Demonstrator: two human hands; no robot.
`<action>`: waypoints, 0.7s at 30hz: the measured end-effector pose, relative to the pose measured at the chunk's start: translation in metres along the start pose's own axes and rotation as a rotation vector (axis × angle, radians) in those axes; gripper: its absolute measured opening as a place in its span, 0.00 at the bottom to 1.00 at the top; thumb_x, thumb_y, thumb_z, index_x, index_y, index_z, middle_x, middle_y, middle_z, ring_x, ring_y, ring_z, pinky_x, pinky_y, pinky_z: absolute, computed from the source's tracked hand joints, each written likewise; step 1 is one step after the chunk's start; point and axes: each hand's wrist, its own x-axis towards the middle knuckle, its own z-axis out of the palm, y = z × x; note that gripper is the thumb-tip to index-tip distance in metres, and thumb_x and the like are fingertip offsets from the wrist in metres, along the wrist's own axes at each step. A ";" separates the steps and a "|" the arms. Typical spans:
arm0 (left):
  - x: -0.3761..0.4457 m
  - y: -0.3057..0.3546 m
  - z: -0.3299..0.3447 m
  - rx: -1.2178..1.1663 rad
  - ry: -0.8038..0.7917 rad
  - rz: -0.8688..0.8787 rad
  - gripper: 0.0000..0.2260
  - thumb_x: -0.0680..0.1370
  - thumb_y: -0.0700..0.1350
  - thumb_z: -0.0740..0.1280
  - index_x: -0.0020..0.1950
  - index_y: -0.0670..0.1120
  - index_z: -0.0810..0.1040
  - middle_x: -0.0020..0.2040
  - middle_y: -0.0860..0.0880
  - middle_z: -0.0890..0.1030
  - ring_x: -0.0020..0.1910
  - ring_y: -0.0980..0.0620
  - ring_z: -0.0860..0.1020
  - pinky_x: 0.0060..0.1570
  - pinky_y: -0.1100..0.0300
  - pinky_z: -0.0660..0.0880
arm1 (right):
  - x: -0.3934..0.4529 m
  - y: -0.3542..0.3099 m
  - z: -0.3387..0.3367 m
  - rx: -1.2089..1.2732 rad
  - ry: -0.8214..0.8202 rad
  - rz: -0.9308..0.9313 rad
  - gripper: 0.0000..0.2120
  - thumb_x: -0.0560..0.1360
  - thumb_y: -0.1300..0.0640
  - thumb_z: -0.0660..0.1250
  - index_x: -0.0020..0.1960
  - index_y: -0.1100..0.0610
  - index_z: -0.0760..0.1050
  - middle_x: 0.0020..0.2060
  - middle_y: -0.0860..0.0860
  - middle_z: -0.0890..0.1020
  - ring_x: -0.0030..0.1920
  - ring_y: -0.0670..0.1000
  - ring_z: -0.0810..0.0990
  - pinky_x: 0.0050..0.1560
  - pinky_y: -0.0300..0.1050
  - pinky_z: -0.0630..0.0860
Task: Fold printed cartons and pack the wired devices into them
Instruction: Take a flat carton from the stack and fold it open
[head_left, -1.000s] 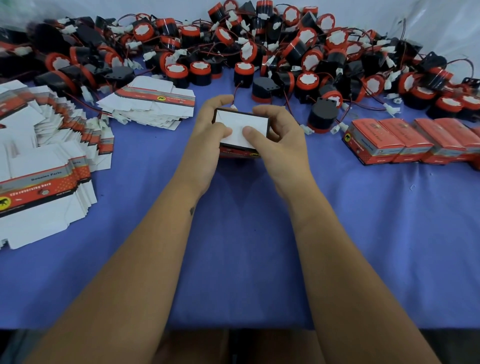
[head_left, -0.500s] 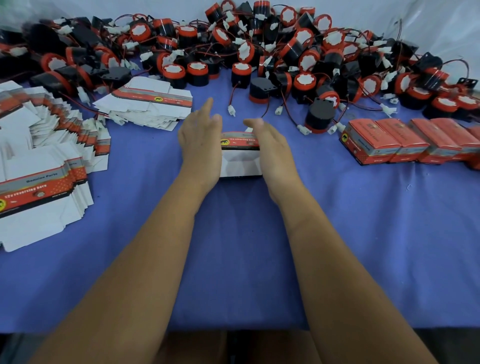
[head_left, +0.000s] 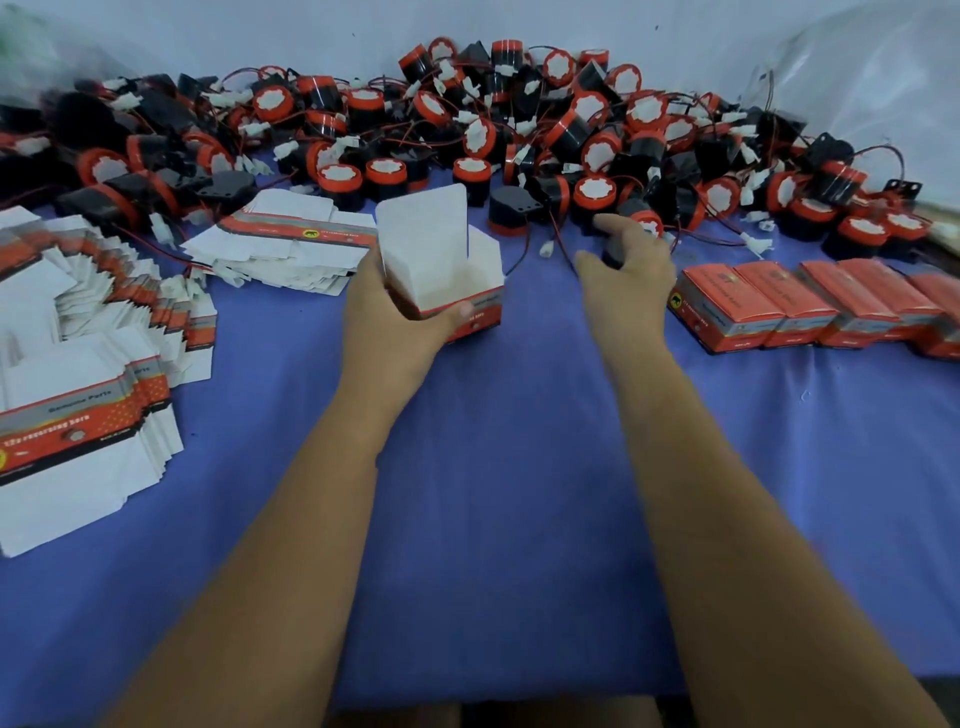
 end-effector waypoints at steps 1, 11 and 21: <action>0.001 -0.001 0.000 0.004 0.009 -0.009 0.31 0.66 0.50 0.82 0.61 0.57 0.68 0.55 0.63 0.75 0.54 0.65 0.75 0.48 0.73 0.71 | 0.011 0.004 -0.003 -0.115 0.021 0.034 0.22 0.78 0.59 0.65 0.71 0.50 0.70 0.71 0.53 0.64 0.70 0.56 0.62 0.64 0.46 0.68; 0.008 -0.008 0.003 0.045 -0.019 -0.024 0.29 0.66 0.49 0.81 0.61 0.53 0.69 0.58 0.57 0.76 0.54 0.61 0.75 0.46 0.71 0.71 | 0.020 0.027 0.002 -0.307 0.022 0.085 0.19 0.71 0.49 0.75 0.55 0.53 0.71 0.58 0.52 0.73 0.57 0.57 0.73 0.60 0.57 0.71; 0.004 -0.005 0.000 0.038 0.036 -0.021 0.32 0.66 0.49 0.81 0.65 0.50 0.69 0.59 0.57 0.74 0.60 0.55 0.75 0.58 0.57 0.76 | -0.026 0.006 0.010 0.808 -0.122 0.365 0.40 0.74 0.73 0.66 0.76 0.49 0.53 0.59 0.59 0.77 0.54 0.54 0.78 0.65 0.53 0.74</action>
